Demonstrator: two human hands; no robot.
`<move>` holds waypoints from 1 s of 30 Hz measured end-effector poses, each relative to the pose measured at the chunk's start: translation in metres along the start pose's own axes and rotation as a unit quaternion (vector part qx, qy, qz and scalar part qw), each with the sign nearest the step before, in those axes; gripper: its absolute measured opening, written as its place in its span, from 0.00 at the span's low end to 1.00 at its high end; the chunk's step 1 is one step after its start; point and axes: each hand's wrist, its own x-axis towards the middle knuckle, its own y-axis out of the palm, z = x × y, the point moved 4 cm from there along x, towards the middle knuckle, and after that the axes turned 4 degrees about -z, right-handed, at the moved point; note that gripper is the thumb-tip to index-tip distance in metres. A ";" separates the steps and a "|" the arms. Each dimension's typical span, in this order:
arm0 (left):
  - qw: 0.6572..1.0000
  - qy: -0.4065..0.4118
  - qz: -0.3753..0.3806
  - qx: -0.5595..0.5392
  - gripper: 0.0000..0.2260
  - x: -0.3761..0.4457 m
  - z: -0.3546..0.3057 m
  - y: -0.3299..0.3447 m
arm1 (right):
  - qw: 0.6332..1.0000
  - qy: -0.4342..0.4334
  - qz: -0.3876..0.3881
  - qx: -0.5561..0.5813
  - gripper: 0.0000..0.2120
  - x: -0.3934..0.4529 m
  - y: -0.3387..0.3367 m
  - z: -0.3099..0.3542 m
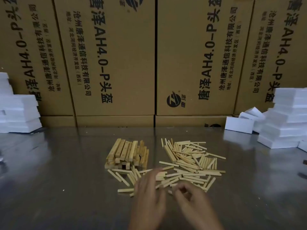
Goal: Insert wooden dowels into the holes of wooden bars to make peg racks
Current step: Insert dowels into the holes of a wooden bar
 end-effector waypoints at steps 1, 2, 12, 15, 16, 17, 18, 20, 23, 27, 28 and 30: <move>0.999 -0.033 -0.026 -0.002 0.22 0.021 0.020 -0.001 | 0.999 -0.035 -0.029 -0.028 0.06 0.011 -0.001 0.007; 0.997 -0.073 -0.027 -0.007 0.19 0.040 0.031 -0.003 | 0.996 -0.049 -0.054 -0.059 0.05 0.019 0.000 0.017; 0.924 -0.202 0.058 0.318 0.18 0.117 0.129 0.010 | 0.982 -0.061 -0.093 -0.154 0.04 0.049 0.054 0.021; 0.930 -0.175 0.027 0.323 0.14 0.119 0.132 0.011 | 0.987 -0.052 -0.090 -0.123 0.03 0.069 0.051 0.011; 0.936 -0.172 0.015 0.307 0.14 0.121 0.132 0.009 | 0.989 -0.049 -0.085 -0.107 0.03 0.077 0.051 0.008; 0.944 -0.173 0.003 0.282 0.14 0.125 0.132 0.007 | 0.992 -0.044 -0.081 -0.089 0.03 0.085 0.051 0.004; 0.954 -0.178 -0.015 0.241 0.13 0.128 0.131 0.004 | 0.994 -0.036 -0.075 -0.064 0.04 0.092 0.051 0.002; 0.968 -0.225 -0.061 0.095 0.11 0.133 0.125 -0.003 | 0.998 -0.004 -0.060 0.022 0.06 0.105 0.050 -0.002; 0.893 -0.378 0.006 -0.244 0.06 0.124 0.117 0.011 | 0.975 0.066 -0.027 0.210 0.06 0.116 0.047 -0.005; 0.778 -0.431 0.148 -0.433 0.09 0.100 0.095 0.046 | 0.937 0.059 0.014 0.344 0.14 0.117 0.031 -0.014; 0.771 -0.429 0.174 -0.438 0.10 0.095 0.090 0.052 | 0.931 0.054 0.017 0.362 0.14 0.116 0.026 -0.016; 0.769 -0.421 0.222 -0.427 0.13 0.088 0.081 0.059 | 0.926 0.047 -0.004 0.374 0.11 0.114 0.017 -0.020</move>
